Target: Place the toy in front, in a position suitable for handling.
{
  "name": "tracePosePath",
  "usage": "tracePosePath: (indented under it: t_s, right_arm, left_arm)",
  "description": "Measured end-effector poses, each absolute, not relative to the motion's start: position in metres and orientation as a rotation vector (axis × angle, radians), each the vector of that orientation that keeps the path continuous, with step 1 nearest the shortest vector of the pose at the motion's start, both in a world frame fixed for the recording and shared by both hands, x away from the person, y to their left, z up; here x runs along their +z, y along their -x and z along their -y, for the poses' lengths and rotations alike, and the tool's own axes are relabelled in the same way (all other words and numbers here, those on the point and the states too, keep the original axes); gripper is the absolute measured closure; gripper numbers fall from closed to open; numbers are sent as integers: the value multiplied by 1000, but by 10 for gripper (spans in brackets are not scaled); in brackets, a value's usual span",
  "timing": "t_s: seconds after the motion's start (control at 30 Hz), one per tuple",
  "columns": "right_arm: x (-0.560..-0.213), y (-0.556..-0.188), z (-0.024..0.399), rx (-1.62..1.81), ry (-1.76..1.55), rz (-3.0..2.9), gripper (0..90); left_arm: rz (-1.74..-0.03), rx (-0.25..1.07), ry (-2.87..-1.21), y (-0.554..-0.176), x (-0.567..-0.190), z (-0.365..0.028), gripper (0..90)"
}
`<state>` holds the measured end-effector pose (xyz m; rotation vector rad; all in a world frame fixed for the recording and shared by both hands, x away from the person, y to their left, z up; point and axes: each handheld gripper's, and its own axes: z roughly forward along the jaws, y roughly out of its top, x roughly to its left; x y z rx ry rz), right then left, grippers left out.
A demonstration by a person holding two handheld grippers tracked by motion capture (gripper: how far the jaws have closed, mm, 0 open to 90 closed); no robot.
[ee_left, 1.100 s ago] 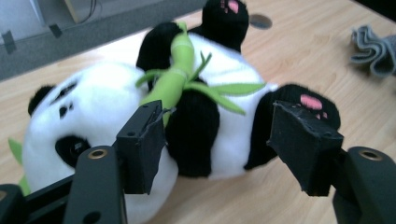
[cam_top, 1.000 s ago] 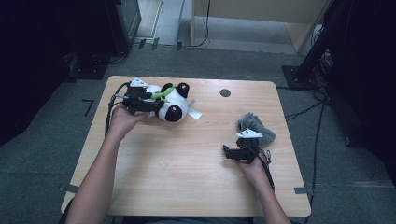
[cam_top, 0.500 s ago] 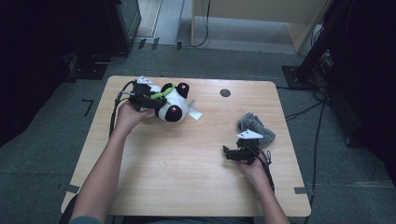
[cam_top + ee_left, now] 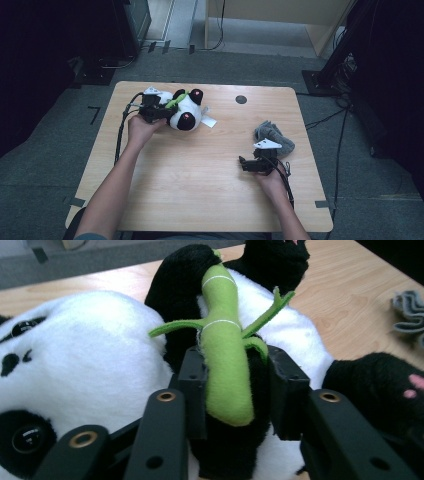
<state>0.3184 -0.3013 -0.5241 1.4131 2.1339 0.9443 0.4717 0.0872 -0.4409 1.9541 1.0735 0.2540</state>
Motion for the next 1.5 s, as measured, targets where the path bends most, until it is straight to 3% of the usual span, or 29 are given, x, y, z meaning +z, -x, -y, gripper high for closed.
tracePosePath:
  t_s: [0.1,0.13,0.27,0.33,1.17,1.5]
  right_arm:
    - [-523,-318,303,932,-1423,-2141,93]
    - [-521,-318,305,927,-1429,-2139,154]
    - [-519,-319,307,909,-1430,-2146,159]
    - [-513,-317,308,919,-1401,-2128,208]
    - [-466,-320,332,1053,-1396,-2008,282]
    - [-463,-322,351,1011,-1419,-1943,309]
  left_arm:
    - [-1103,224,-1938,-470,-437,-88,683]
    - [-1108,220,-1933,-469,-436,-88,692]
    - [-1126,179,-1918,-466,-430,-85,699]
    - [-1121,178,-1926,-461,-427,-81,700]
    - [-1053,136,-1942,-354,-411,-35,699]
    - [-1041,124,-1970,-322,-426,-22,695]
